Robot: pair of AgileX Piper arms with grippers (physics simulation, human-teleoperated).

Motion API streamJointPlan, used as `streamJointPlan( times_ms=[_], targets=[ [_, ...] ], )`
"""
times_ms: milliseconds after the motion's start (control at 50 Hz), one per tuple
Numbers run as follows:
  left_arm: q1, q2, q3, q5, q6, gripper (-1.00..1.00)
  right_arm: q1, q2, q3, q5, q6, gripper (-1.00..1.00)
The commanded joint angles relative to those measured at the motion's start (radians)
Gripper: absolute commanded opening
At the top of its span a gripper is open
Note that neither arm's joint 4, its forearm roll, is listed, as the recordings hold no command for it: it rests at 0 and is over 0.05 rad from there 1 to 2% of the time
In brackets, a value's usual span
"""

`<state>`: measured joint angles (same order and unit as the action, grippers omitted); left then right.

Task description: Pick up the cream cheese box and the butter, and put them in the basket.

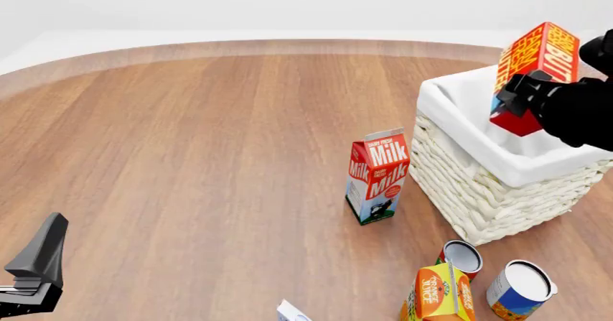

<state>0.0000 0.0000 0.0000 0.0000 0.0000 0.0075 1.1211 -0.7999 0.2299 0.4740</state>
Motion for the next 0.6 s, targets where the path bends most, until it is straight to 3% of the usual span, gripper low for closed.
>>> streamJointPlan(
  times_ms=[20, 600],
  targets=[
    [0.000, 0.000, 0.000, 0.000, 0.000, 1.00, -0.010, 0.000, -0.015, -0.011, 0.011, -1.00],
    [0.000, 0.000, 0.000, 0.000, 0.000, 1.00, -0.055, 0.063, 0.007, -0.080, 0.005, -1.00]
  ],
)
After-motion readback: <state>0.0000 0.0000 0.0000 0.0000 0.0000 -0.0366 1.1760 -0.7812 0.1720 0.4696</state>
